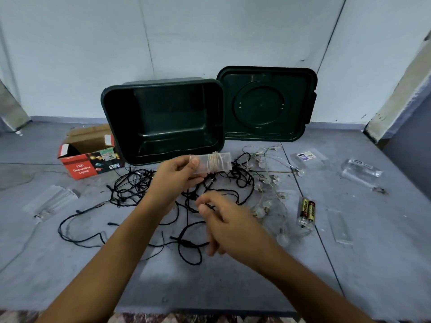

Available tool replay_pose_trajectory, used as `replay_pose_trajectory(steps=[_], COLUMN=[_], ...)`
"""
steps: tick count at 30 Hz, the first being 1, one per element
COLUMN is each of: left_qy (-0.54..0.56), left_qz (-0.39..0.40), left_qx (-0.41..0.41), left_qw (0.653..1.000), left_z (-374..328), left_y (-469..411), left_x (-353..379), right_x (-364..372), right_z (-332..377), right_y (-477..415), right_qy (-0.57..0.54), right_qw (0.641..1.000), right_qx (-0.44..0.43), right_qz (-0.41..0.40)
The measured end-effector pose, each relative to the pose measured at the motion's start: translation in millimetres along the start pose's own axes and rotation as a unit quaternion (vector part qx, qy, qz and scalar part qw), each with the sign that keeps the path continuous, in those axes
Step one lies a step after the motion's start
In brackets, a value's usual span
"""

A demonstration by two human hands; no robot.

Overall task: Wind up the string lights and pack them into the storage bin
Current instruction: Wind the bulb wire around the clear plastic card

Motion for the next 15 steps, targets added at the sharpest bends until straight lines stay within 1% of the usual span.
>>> replay_pose_trajectory(steps=[2,3,5,8,9,11,12,14,15], left_qy=[-0.012,-0.019,-0.023,-0.004,0.001,0.01,0.014,0.022,0.024], left_qz=[0.012,0.018,0.019,0.022,0.026,0.031,0.031,0.031,0.029], left_qx=[0.002,0.0,-0.012,-0.026,-0.028,-0.028,-0.027,-0.028,-0.028], left_qw=[1.0,1.0,0.999,0.999,0.999,0.999,0.999,0.999,0.999], left_z=[1,1,5,7,7,5,4,2,2], left_y=[2,3,5,10,11,13,13,13,12], left_x=[-1,-1,-1,0,2,4,4,3,3], right_x=[-12,-22,-47,-81,-88,-90,-85,-67,-57], right_z=[17,24,32,25,16,-12,-26,-51,-60], right_y=[-6,-12,-31,-69,-82,-101,-108,-113,-112], right_qy=[0.13,0.163,0.178,0.17,0.137,-0.005,-0.078,-0.209,-0.277], right_qw=[0.989,0.982,0.974,0.977,0.985,0.999,0.996,0.971,0.948], right_qx=[-0.069,-0.098,-0.125,-0.099,-0.075,0.001,0.044,0.115,0.148], right_qz=[-0.007,-0.023,-0.061,-0.083,-0.075,-0.034,-0.011,0.031,0.05])
Point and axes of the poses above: each hand's wrist, its own y-axis away from the middle knuckle, its own x-axis out of the palm, z = x × y, the point moved 6 cm from there along -y, towards the middle knuckle, and after that the axes turned 2 degrees about -x, right-handed, at the moved point
